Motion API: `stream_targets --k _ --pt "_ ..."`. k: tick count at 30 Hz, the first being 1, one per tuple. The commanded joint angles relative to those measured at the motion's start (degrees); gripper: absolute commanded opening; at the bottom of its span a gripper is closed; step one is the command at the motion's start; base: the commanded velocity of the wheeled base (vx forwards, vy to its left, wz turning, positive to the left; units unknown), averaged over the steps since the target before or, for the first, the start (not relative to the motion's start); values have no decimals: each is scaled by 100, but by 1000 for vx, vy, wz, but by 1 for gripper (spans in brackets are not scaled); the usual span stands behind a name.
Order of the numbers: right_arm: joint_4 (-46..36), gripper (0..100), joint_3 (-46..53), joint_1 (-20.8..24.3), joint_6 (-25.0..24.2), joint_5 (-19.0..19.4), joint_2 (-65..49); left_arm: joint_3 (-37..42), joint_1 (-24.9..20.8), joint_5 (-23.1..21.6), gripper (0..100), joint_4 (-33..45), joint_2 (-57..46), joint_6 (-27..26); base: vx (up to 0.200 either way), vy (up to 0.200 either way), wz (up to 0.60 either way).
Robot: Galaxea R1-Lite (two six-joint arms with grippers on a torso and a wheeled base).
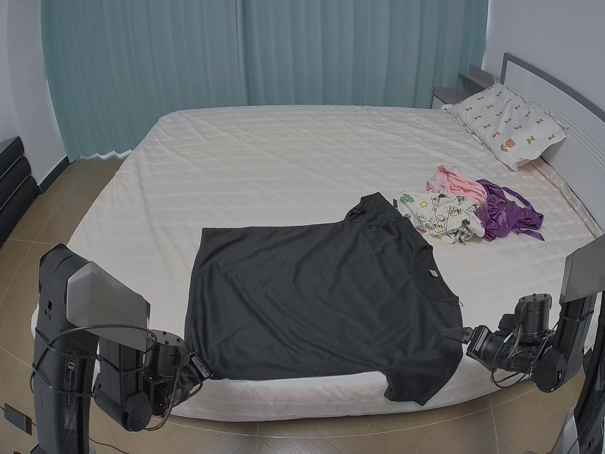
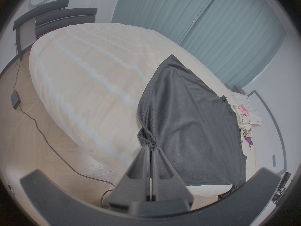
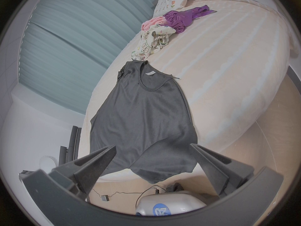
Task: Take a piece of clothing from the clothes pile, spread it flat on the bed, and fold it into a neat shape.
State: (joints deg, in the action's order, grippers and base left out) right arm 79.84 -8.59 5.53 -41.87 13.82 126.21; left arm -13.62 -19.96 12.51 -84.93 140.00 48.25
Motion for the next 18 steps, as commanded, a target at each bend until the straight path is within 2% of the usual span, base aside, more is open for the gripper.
stream_targets --k 1,4,10,18 --pt "-21 100 -283 -17 162 -3 448 43 9 -11 0 -164 10 62 0 0 0" --pt "-73 100 -503 -79 215 -11 571 78 9 -20 0 -226 10 79 0 0 0" --pt "-636 100 -1153 -211 443 -11 844 307 62 -381 0 -507 -7 106 0 0 0" --pt "-996 100 -1672 -263 549 -46 985 316 80 -398 0 -507 1 106 0 0 0"
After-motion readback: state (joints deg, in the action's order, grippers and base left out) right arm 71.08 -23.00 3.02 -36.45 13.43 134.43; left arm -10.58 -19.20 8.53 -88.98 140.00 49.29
